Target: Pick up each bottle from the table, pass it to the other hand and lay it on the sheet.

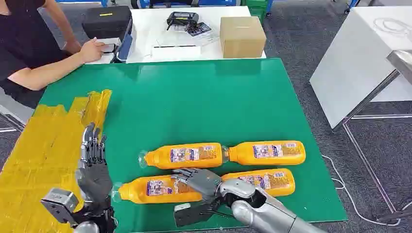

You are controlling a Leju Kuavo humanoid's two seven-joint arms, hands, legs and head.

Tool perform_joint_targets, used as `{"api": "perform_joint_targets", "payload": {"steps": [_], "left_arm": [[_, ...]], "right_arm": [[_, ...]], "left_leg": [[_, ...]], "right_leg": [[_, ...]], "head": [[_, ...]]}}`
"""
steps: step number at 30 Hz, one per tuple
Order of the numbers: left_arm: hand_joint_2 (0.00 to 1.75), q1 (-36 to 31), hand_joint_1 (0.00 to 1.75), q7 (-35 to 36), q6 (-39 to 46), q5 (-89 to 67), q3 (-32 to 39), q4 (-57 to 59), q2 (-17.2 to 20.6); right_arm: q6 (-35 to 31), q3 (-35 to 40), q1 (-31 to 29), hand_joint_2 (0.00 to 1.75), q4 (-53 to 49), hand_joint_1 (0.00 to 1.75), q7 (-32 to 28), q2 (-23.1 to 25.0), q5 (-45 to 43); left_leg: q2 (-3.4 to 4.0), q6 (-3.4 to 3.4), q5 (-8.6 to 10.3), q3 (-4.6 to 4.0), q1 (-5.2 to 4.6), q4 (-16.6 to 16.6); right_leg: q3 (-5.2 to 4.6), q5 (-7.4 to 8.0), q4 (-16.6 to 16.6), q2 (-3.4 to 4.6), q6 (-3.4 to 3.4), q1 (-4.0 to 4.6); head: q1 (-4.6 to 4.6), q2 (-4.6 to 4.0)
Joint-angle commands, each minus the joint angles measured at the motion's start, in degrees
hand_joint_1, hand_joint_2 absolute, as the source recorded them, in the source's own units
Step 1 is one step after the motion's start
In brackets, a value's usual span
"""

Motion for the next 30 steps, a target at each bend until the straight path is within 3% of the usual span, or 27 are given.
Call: {"api": "perform_joint_targets", "payload": {"steps": [1, 3, 4, 5, 6, 15, 22, 26, 30], "left_arm": [[0.00, -0.77, 0.00, 0.18, 0.01, 1.20, -1.83, 2.00, 1.04], [0.00, -0.83, 0.00, 0.54, 0.24, 1.57, -2.40, 1.62, 1.08], [0.00, -0.94, 0.00, 0.82, 0.70, 1.74, -2.57, 1.53, 0.98], [0.00, -0.96, 0.00, 1.04, 1.31, 2.04, -2.61, 1.40, 0.90], [0.00, -1.12, 0.00, 1.32, 1.93, 2.29, -2.58, 1.37, 0.79], [0.00, -1.06, 0.00, 1.47, 4.95, 4.06, -1.69, 0.52, 0.04], [0.00, -1.15, 0.00, 2.26, 8.29, 8.20, -0.30, -0.86, -0.77], [0.00, -1.46, 0.00, 2.56, 9.83, 9.09, 0.81, -1.08, -0.78], [0.00, -0.70, 0.00, -0.07, 15.62, 13.18, 7.67, -4.59, -2.10]], "right_arm": [[-0.23, 9.67, -5.62, 1.75, 14.24, 0.00, 1.87, 4.99, 1.21], [-0.36, 11.51, -6.09, 1.75, 18.70, 0.00, 2.51, 7.48, 2.31], [-0.72, 12.27, -6.02, 1.75, 20.40, 0.17, 2.64, 8.53, 3.05], [-1.20, 12.74, -6.14, 1.75, 22.83, 1.34, 2.56, 9.79, 3.61], [-1.51, 13.13, -5.96, 1.75, 24.23, 1.75, 2.52, 10.56, 3.96], [-2.90, 14.64, -5.69, 1.75, 27.72, 1.75, 2.25, 12.28, 6.07], [-6.43, 15.51, -3.30, 1.75, 40.02, 1.75, 2.88, 18.29, 10.48], [-7.48, 14.79, -3.01, 1.75, 41.21, 1.75, 3.25, 18.42, 10.66], [-11.56, 9.38, -1.76, 1.75, 39.54, 1.75, 4.11, 18.31, 7.28]], "left_leg": [[0.13, -0.01, 0.01, 0.14, 0.00, -0.09], [0.16, -0.02, 0.01, 0.16, 0.05, -0.09], [0.22, -0.03, 0.00, 0.23, 0.06, -0.11], [0.17, -0.03, 0.02, 0.21, 0.04, -0.10], [0.16, -0.03, 0.00, 0.24, 0.06, -0.10], [0.33, -0.05, -0.01, 0.67, 0.16, -0.11], [0.35, -0.14, -0.02, 1.04, 0.24, -0.21], [0.53, -0.25, -0.17, 1.45, 0.24, -0.20], [0.49, -0.35, -0.14, 1.46, 0.30, -0.25]], "right_leg": [[0.10, 0.04, -0.08, 0.09, -0.07, 0.02], [0.12, 0.06, -0.10, 0.12, -0.08, 0.06], [0.17, 0.06, -0.12, 0.15, -0.11, 0.08], [0.15, 0.06, -0.11, 0.10, -0.09, 0.06], [0.17, 0.04, -0.11, 0.10, -0.07, 0.06], [0.43, 0.02, -0.10, 0.33, -0.08, 0.12], [0.51, 0.08, -0.21, 0.34, -0.16, 0.22], [0.58, -0.02, -0.17, 0.54, -0.19, 0.21], [0.54, 0.05, -0.23, 0.53, -0.27, 0.26]], "head": [[0.00, 0.00], [0.00, 0.00], [0.00, 0.00], [0.00, 0.00], [0.00, 0.00], [0.00, 0.00], [0.00, 0.00], [0.00, 0.00], [0.00, 0.00]]}}
